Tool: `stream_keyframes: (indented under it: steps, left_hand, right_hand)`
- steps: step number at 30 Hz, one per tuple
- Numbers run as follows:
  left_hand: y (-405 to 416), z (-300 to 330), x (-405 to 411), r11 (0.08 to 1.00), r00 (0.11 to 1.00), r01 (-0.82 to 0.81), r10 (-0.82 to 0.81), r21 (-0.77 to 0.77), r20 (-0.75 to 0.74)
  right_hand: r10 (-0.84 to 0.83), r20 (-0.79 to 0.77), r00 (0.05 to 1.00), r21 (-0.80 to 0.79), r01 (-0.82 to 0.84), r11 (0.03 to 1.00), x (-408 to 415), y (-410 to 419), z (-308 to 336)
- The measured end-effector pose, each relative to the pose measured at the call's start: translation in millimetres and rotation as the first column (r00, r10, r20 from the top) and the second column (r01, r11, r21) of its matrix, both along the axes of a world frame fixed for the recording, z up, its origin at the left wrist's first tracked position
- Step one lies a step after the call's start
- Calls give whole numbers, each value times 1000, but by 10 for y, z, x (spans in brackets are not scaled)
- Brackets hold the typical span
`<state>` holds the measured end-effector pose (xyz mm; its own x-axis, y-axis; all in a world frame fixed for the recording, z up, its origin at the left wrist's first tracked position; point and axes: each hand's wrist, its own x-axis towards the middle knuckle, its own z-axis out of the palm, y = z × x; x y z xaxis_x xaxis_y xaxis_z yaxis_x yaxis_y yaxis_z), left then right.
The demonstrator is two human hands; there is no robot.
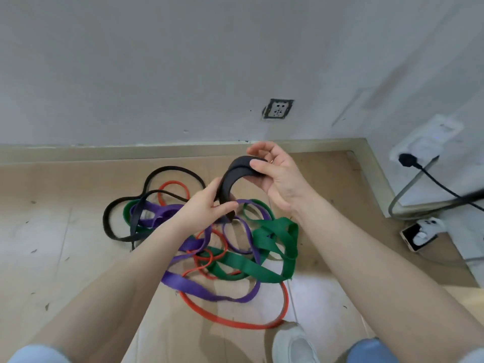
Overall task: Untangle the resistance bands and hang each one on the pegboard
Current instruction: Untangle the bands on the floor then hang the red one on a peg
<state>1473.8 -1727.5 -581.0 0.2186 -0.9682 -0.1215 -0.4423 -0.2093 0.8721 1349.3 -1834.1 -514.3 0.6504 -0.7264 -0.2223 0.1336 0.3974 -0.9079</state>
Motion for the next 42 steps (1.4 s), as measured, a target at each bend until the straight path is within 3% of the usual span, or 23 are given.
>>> stream_keyframes:
  steps: [5,9,12,15,18,20,22,24,26,27,29,31,34,36,39,42]
  left_hand:
    - [50,-103,100,999,999,-44,44,3,12]
    - [-69,-50,279,1000,966,21,-21,5,259]
    - [-208,-38,423,988,916,99,-136,116,376]
    - [-381,-101,511,965,905,112,-198,236,377]
    - [-671,-161,424,974,922,107,-172,199,346]
    - [-930,-211,347,981,919,102,-156,162,363]
    - [-1223,-300,289,980,897,110,-169,165,408]
    - [-1523,-416,229,968,868,139,-221,209,445]
    - [-1798,-511,137,950,839,194,-290,244,460]
    - [-1924,-546,83,948,842,211,-300,239,449]
    - [-2137,-573,-20,969,904,166,-223,181,365]
    - [-2291,-567,-106,994,971,53,-75,99,226]
    - [-2446,-629,-200,998,992,-9,1,57,126]
    - [-2479,-759,-192,980,976,0,-43,197,212]
    - [-2325,-1037,-66,881,929,-57,-126,470,349]
    - [-2012,-1196,33,778,873,-145,-190,611,449]
  right_hand:
    - [-301,6,954,127,298,946,-51,-90,-27]
    - [-497,-42,867,196,495,847,-51,-196,-47]
    - [-611,-65,789,221,609,762,-73,-377,-29]
    - [-676,-143,723,208,689,694,-160,-612,-144]
    - [-633,-293,716,120,684,719,-235,-839,-371]
    - [-562,-506,654,-132,585,800,-243,-1004,-517]
    - [-525,-601,603,-455,281,845,-237,-1171,-644]
    - [-368,-652,663,-614,-177,769,-213,-1322,-756]
    - [-139,-752,644,-574,-537,618,-182,-1467,-902]
    - [-75,-785,615,-545,-627,556,-173,-1550,-993]
    - [-7,-803,596,-514,-686,514,-157,-1748,-1148]
    - [26,-795,606,-498,-677,541,-165,-1934,-1247]
    - [-31,-794,607,-543,-686,484,-275,-2219,-1343]
    - [-76,-771,632,-589,-664,461,-390,-2378,-1397]
    - [-181,-746,641,-612,-552,566,-579,-2597,-1516]
    - [-322,-813,486,-572,-561,598,-824,-2827,-1699]
